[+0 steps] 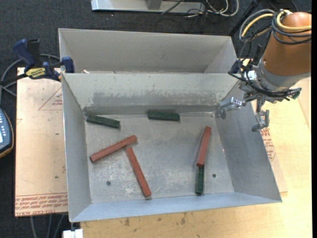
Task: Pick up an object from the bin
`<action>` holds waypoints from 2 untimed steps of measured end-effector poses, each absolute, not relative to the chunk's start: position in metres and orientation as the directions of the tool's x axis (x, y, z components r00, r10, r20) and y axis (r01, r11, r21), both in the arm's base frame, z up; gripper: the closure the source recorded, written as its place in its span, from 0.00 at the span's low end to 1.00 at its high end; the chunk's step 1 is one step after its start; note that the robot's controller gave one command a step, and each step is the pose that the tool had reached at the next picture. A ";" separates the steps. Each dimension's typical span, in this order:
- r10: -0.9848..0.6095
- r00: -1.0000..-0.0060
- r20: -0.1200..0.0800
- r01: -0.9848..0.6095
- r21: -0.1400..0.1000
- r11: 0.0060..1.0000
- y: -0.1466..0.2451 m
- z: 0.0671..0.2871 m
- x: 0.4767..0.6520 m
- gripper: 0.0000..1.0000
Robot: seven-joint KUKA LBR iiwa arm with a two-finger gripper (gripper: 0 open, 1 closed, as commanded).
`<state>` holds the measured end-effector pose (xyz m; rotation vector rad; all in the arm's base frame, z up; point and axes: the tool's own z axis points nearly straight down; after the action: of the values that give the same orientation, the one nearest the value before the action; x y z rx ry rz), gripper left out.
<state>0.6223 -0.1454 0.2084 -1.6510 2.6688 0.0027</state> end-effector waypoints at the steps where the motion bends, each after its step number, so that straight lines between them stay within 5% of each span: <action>1: -0.996 0.094 -0.004 -0.996 0.005 -0.094 -0.068 0.072 0.624 0.00; 2: -0.996 0.091 -0.004 -0.996 0.000 -0.091 -0.069 0.075 0.625 1.00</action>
Offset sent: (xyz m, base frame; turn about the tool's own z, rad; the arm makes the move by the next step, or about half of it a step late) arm 0.0028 0.0746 -0.1331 -0.5593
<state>0.6251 -0.0695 0.0746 -2.3185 2.1159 0.0049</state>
